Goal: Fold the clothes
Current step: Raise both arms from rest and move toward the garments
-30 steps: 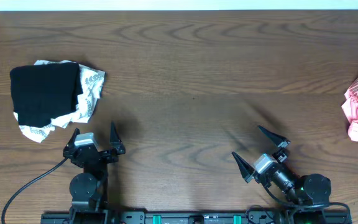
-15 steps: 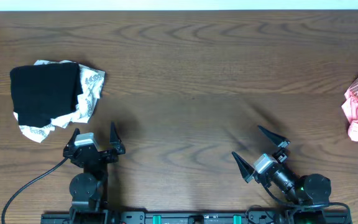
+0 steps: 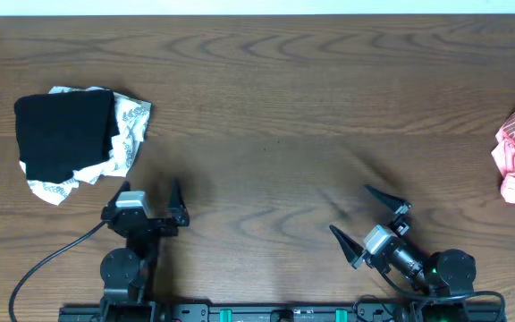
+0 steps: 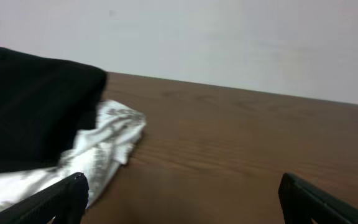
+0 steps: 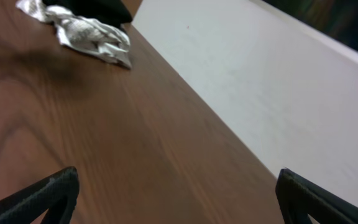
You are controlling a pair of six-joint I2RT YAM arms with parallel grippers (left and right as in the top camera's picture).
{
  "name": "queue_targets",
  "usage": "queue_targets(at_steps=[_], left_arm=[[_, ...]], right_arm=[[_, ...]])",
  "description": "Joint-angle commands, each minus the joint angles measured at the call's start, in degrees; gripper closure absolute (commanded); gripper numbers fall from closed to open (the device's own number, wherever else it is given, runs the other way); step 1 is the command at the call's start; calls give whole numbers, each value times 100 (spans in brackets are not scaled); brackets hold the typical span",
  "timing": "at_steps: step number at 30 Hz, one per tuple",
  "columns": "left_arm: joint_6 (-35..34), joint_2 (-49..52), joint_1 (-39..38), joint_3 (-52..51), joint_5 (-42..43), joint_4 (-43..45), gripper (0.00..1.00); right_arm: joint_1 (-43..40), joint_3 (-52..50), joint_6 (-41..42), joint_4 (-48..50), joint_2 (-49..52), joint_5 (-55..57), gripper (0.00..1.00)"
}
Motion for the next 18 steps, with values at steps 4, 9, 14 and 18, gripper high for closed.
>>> queue_targets(at_steps=[4,9,14,18], left_arm=[[-70,2,22,37,498,-142,2],[-42,280,24,728,492,-874,2],[-26,1154,24,1731,472,-1554,2],[-26,2098,24,2507,472,-1751,2]], right_arm=[[44,-15,1425,170,7,393,1],[44,70,3856,455,11,1827,1],[44,160,4531,966,17,1679,1],[39,181,4618,1379,17,1797,1]])
